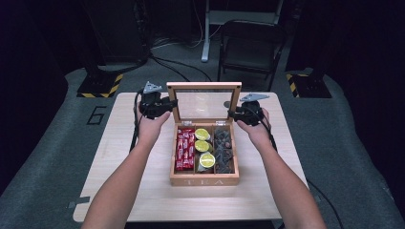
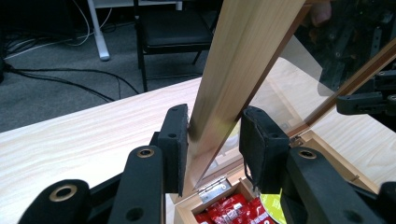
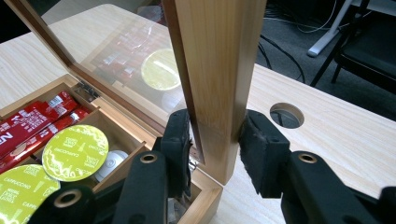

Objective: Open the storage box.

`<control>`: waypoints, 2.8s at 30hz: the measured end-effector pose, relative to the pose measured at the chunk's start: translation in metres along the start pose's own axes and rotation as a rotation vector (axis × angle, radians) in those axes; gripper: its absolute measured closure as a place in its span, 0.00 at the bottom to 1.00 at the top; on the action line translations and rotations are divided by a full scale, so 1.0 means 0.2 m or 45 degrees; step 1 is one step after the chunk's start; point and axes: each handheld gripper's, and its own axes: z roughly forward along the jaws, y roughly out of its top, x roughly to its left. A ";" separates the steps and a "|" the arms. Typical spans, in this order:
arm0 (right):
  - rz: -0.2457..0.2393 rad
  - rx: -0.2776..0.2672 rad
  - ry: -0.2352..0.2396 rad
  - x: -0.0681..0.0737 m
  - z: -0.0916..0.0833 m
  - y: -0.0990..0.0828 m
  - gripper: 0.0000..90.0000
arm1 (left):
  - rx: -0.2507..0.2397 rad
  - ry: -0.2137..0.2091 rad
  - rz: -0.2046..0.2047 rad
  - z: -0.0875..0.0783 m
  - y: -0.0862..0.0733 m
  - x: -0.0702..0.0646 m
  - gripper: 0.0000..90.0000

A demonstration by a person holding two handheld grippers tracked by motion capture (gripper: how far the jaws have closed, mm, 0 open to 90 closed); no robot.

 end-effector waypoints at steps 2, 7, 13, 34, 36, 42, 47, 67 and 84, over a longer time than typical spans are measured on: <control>0.017 -0.003 0.006 0.00 0.01 0.00 0.70 | -0.001 -0.004 -0.004 0.00 0.00 0.00 0.70; 0.010 0.017 0.005 -0.01 0.01 0.01 0.71 | 0.005 -0.008 -0.021 0.01 -0.01 0.01 0.68; 0.006 0.021 0.005 -0.02 0.02 0.02 0.71 | 0.007 0.004 -0.004 0.02 -0.02 0.00 0.64; 0.062 0.048 -0.009 -0.04 0.06 0.05 0.72 | 0.040 -0.040 -0.031 -0.09 -0.15 0.03 0.62; 0.068 0.054 -0.005 -0.04 0.06 0.06 0.72 | 0.047 -0.038 -0.007 -0.10 -0.15 0.02 0.61; 0.066 0.056 -0.017 -0.05 0.08 0.06 0.72 | 0.055 -0.054 0.014 -0.13 -0.19 0.01 0.61; 0.080 0.060 -0.017 -0.05 0.08 0.06 0.72 | 0.064 -0.068 0.030 -0.16 -0.23 0.00 0.61; 0.118 0.067 -0.024 -0.07 0.12 0.07 0.71 | 0.160 -0.146 0.018 -0.06 -0.51 -0.23 0.57; 0.123 0.070 -0.025 -0.09 0.15 0.07 0.70 | 0.248 -0.054 0.013 0.04 -0.64 -0.34 0.54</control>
